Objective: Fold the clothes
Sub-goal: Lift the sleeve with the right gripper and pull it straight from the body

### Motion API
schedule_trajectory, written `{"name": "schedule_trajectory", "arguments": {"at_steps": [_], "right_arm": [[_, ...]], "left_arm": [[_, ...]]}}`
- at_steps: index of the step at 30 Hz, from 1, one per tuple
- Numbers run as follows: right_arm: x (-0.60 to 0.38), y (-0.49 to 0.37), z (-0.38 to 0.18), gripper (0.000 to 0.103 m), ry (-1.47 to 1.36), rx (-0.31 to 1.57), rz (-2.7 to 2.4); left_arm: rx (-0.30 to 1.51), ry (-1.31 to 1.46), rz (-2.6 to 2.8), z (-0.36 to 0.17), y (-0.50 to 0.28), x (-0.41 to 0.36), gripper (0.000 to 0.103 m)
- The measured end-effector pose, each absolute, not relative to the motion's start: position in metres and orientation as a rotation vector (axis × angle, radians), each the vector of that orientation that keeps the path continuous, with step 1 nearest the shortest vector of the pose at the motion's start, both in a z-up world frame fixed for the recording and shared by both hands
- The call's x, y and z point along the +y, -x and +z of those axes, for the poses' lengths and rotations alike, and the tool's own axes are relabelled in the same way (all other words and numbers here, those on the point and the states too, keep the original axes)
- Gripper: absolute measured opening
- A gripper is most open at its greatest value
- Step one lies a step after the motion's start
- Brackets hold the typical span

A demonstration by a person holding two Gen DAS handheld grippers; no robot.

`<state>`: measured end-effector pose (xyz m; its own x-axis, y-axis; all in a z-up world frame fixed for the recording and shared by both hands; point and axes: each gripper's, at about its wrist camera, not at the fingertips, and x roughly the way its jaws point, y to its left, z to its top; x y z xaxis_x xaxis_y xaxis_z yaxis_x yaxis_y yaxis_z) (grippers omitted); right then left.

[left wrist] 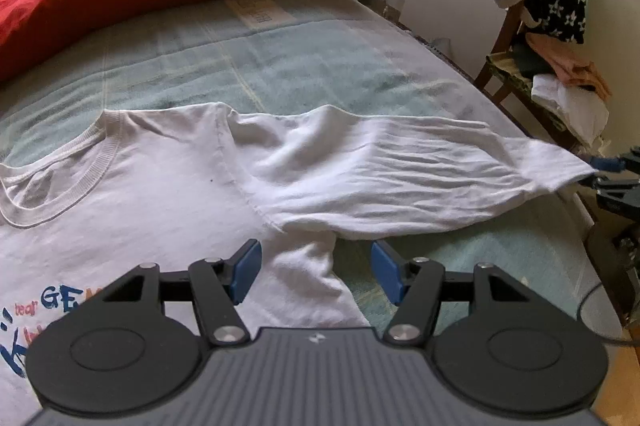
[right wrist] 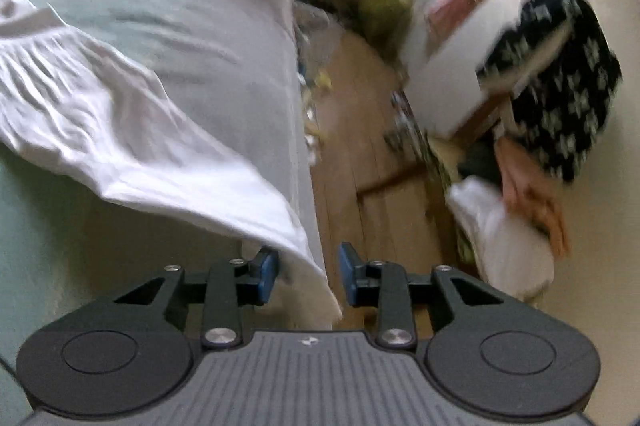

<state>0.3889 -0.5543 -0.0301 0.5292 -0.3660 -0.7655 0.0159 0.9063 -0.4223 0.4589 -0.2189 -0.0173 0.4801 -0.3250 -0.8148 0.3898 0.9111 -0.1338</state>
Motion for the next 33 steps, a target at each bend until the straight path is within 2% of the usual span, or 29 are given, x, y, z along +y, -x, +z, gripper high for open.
{"name": "schedule_trajectory", "arguments": {"at_steps": [2,5,7,11,12,18,27,28,30,31,33], "right_arm": [[-0.561,-0.383,-0.028,0.044,0.318,1.018,-0.262],[-0.571,-0.376,-0.021,0.046,0.188,1.043,-0.302],[-0.585,-0.371,-0.023,0.047,-0.028,1.042,-0.273],[-0.615,-0.361,-0.028,0.065,-0.476,1.012,-0.202],[-0.622,-0.358,-0.029,0.067,-0.588,0.999,-0.183],[-0.648,-0.356,-0.063,0.068,-1.096,0.856,-0.166],[-0.677,-0.370,-0.095,0.070,-1.313,0.745,-0.300],[-0.679,-0.369,-0.098,0.066,-1.330,0.733,-0.304],[-0.681,-0.369,-0.099,0.044,-1.330,0.725,-0.318],[-0.682,-0.369,-0.098,0.024,-1.308,0.730,-0.328],[-0.680,-0.371,-0.092,0.019,-1.250,0.737,-0.333]], "left_arm": [[0.981,-0.075,-0.439,-0.018,-0.460,-0.219,0.061],[0.984,-0.077,-0.442,-0.018,-0.460,-0.221,0.061],[0.983,-0.075,-0.450,-0.018,-0.461,-0.222,0.061],[0.981,-0.074,-0.469,-0.018,-0.461,-0.228,0.061],[0.982,-0.072,-0.474,-0.018,-0.461,-0.229,0.061],[0.985,-0.072,-0.497,-0.019,-0.460,-0.235,0.061],[0.996,-0.072,-0.485,-0.024,-0.461,-0.238,0.061],[0.995,-0.072,-0.488,-0.024,-0.461,-0.238,0.061],[0.996,-0.071,-0.487,-0.024,-0.462,-0.239,0.061],[0.997,-0.071,-0.486,-0.024,-0.463,-0.239,0.061],[0.996,-0.070,-0.486,-0.024,-0.464,-0.238,0.061]]}}
